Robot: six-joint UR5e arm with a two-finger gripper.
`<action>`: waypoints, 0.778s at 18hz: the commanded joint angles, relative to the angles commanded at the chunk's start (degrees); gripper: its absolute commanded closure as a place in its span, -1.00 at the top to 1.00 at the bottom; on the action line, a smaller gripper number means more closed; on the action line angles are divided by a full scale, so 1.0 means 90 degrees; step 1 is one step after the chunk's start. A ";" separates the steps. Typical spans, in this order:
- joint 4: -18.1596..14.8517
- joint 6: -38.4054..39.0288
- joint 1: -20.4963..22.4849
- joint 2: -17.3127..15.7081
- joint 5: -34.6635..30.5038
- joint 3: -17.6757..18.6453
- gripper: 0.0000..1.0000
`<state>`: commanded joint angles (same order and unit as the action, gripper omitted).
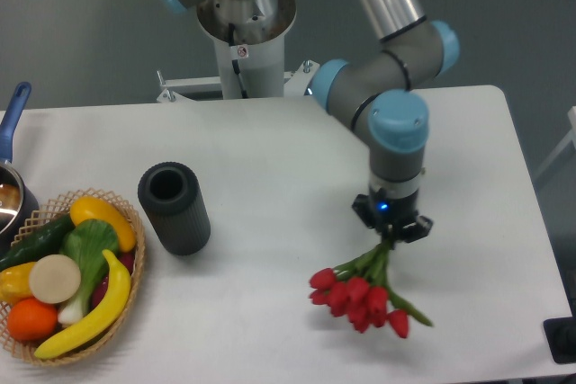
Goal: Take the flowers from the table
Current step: 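Lift the held tulip bundle up off the table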
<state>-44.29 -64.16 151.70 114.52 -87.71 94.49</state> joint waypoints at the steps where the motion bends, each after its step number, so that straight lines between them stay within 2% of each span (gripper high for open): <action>1: -0.0156 0.0000 -0.0010 0.0000 -0.0010 -0.0136 -1.00; 4: -0.0829 -0.0010 -0.0020 0.0019 -0.0010 -0.0575 -1.00; 8: -0.1864 -0.0478 -0.0020 0.0107 -0.0039 -0.1181 -1.00; 10: -0.2032 -0.0488 -0.0010 0.0107 -0.0039 -0.1290 -1.00; 14: -0.2042 -0.0586 -0.0010 0.0127 -0.0049 -0.1377 -0.99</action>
<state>-62.67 -69.43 151.61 115.66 -88.15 82.09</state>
